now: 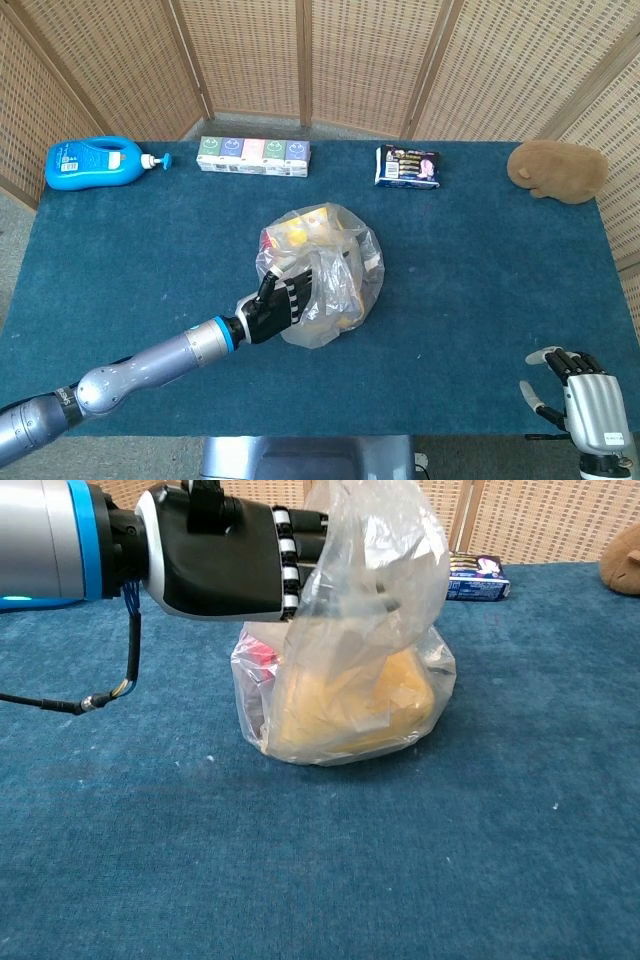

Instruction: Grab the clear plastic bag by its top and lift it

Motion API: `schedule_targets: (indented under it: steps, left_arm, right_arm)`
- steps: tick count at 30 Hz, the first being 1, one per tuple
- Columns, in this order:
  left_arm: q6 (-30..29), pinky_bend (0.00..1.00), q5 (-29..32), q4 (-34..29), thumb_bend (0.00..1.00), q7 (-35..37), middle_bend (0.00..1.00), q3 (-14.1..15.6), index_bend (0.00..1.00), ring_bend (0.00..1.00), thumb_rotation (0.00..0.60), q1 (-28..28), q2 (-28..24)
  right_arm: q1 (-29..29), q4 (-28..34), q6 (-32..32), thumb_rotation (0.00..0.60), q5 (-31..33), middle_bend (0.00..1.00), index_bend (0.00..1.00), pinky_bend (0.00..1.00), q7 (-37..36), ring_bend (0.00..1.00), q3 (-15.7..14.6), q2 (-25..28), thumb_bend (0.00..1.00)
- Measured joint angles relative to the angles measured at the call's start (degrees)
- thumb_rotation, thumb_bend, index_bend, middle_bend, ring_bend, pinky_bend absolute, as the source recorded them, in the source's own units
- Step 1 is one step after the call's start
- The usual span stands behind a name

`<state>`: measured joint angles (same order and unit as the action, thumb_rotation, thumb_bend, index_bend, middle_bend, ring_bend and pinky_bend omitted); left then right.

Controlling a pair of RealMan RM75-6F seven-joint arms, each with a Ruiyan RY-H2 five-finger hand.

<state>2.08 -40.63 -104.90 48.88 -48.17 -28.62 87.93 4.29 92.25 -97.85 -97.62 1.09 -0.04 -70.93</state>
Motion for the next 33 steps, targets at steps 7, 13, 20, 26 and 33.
schedule_targets:
  steps: [7,13,20,26,33]
  left_arm:
    - [0.81,0.14,1.45,1.66,0.28,-1.05,0.07,-0.73,0.00,0.02,0.000,-0.05,2.50]
    - [-3.31,0.14,2.93,3.54,0.29,-1.36,0.07,-0.43,0.00,0.02,0.000,-4.05,4.59]
    - [-6.83,0.14,5.09,4.92,0.29,-0.61,0.07,0.83,0.00,0.02,0.000,-8.19,5.76]
    - [-8.27,0.14,7.84,5.85,0.28,1.19,0.07,1.78,0.00,0.02,0.000,-11.50,5.82]
    - [-9.69,0.14,10.34,7.36,0.28,2.37,0.07,3.07,0.00,0.02,0.000,-16.98,5.80]
  right_arm:
    - [-0.09,0.00,0.18,0.600,-0.03,0.46,0.44,0.37,0.02,0.49,0.00,-0.09,0.29]
    - [0.26,-0.12,-0.29,0.600,0.08,0.46,0.44,0.37,-0.17,0.49,-0.04,0.02,0.29]
    - [0.63,-0.48,-0.81,0.600,0.09,0.46,0.44,0.37,-0.81,0.49,-0.12,0.20,0.29]
    - [0.57,-0.53,-0.77,0.600,-0.23,0.46,0.44,0.37,-1.02,0.49,-0.19,0.18,0.29]
    - [0.65,-0.52,-0.88,0.600,-0.28,0.46,0.44,0.36,-1.00,0.49,-0.20,0.11,0.29]
